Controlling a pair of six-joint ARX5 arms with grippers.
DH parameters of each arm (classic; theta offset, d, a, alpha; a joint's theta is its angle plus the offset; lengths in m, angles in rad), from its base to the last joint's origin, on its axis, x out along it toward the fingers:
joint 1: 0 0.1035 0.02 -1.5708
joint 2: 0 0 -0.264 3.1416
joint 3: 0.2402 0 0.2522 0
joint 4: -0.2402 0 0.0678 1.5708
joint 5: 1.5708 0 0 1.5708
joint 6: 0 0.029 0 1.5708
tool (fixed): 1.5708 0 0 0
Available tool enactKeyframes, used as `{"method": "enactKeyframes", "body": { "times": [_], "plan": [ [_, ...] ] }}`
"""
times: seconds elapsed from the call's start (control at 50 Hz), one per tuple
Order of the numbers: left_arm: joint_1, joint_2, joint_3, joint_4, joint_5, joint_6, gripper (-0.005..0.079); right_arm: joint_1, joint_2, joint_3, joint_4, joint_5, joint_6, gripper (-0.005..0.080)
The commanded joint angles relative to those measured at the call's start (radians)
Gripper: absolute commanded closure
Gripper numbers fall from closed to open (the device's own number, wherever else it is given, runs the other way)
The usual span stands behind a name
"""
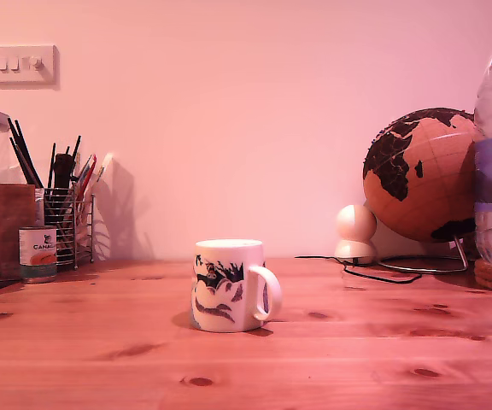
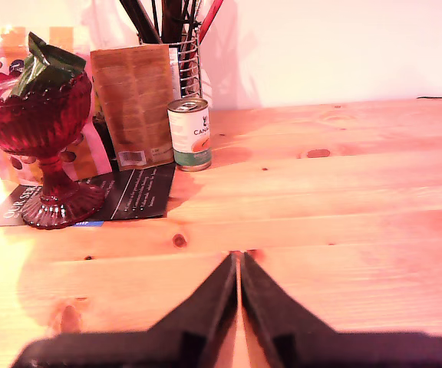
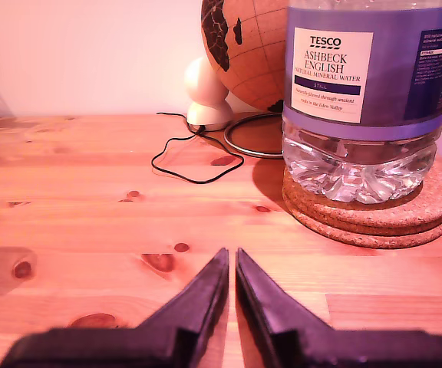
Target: Lift the coffee cup and remove the coffee capsule that is hidden under it
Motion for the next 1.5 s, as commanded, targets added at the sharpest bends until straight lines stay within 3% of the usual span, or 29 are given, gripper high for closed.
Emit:
{"method": "enactKeyframes", "body": {
  "times": [0.0, 0.26, 0.52, 0.84, 1.16, 1.48],
  "plan": [
    [0.003, -0.009, -0.034, -0.016, 0.002, -0.002, 0.0766, 0.000, -0.006, -0.008, 0.009, -0.005, -0.003, 0.0764],
    [0.003, -0.009, -0.034, -0.016, 0.002, -0.002, 0.0766, 0.000, -0.006, -0.008, 0.009, -0.005, -0.003, 0.0764],
    [0.096, -0.009, -0.034, -0.016, 0.010, -0.003, 0.0766, 0.000, -0.006, -0.008, 0.009, -0.004, -0.003, 0.0764],
    [0.096, -0.009, -0.034, -0.016, 0.010, -0.002, 0.0766, 0.000, -0.006, -0.008, 0.009, -0.004, -0.003, 0.0764],
    [0.045, -0.009, -0.034, -0.016, 0.012, -0.002, 0.0766, 0.000, -0.006, -0.008, 0.010, -0.006, 0.000, 0.0764],
    [0.045, -0.009, -0.034, -0.016, 0.012, -0.003, 0.0766, 0.002, -0.006, -0.008, 0.010, -0.034, 0.248, 0.0764]
  ]
}}
